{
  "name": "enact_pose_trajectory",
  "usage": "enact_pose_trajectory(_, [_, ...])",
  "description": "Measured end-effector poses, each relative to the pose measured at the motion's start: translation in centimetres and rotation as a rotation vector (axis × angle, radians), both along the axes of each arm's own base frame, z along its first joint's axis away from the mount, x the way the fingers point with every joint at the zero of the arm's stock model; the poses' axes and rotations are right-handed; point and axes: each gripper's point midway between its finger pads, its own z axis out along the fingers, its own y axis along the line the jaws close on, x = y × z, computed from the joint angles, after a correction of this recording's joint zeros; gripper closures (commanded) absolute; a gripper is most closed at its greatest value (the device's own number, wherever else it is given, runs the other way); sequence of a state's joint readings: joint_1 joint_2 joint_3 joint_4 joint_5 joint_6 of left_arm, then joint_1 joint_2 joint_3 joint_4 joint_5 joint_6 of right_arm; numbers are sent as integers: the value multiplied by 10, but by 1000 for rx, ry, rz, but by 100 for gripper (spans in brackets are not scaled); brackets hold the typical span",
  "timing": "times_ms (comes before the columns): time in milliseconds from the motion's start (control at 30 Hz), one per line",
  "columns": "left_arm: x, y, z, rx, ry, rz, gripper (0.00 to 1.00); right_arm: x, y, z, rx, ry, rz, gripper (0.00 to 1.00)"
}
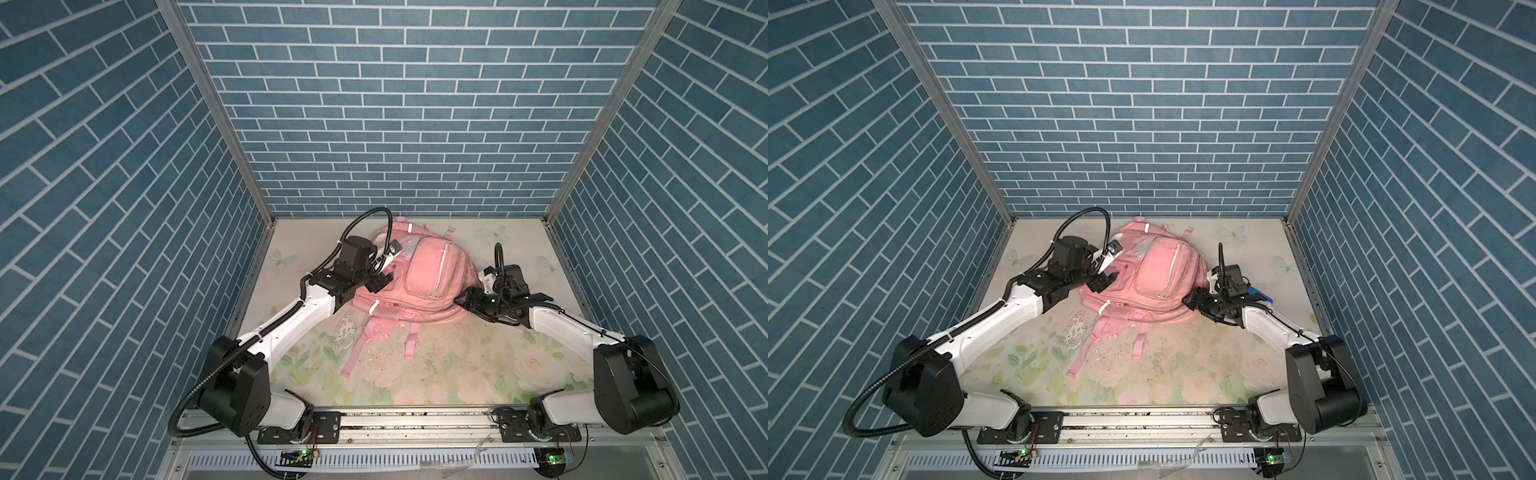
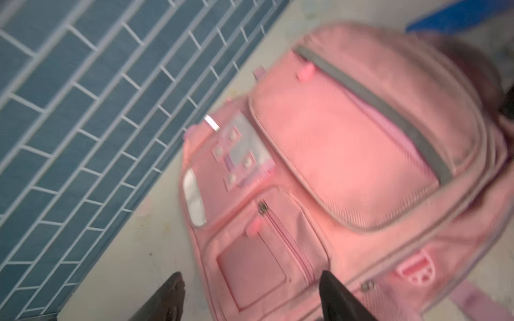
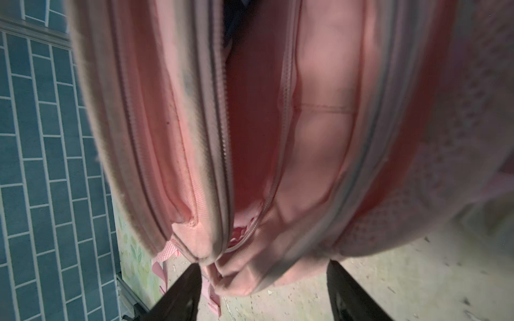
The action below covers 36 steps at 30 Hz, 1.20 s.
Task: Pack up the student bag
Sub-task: 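Open the right gripper to release the sharpener and lift out of the bag, then move the right gripper to the main compartment zipper pull and grasp it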
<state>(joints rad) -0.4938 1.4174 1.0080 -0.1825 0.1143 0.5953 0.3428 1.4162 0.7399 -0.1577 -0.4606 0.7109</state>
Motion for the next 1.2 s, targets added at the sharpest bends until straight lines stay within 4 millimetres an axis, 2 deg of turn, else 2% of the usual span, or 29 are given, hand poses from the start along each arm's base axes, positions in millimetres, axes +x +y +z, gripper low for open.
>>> enact_pose_trajectory(33, [-7,4,-16,47,22,-38,23,1,1,-5,-1,13,2,39])
enact_pose_trajectory(100, [-14,7,-34,112,38,-99,23,3,2,-13,-5,37,6,48])
enact_pose_trajectory(267, [-10,11,-51,194,-27,-172,23,8,4,-20,-18,69,14,60])
enact_pose_trajectory(467, [-11,15,-98,266,-21,-216,23,19,8,-20,-35,73,35,72])
enact_pose_trajectory(600, [-6,15,-116,286,-29,-215,24,28,8,-17,-45,59,47,77])
enact_pose_trajectory(667, [2,14,-118,286,-49,-199,30,32,7,-17,-53,57,54,79])
enact_pose_trajectory(733, [7,14,-122,287,-54,-182,42,38,7,-17,-59,57,60,80])
enact_pose_trajectory(867, [9,10,-120,267,-53,-159,75,58,5,-13,-71,34,72,81])
enact_pose_trajectory(1000, [2,-1,-106,237,-71,-163,99,88,3,-9,-74,-2,77,82])
enact_pose_trajectory(1133, [-16,-19,-97,193,-48,-176,100,124,4,-1,-90,-60,93,80])
enact_pose_trajectory(1200, [-27,-29,-95,155,-15,-177,100,140,5,5,-104,-96,103,74])
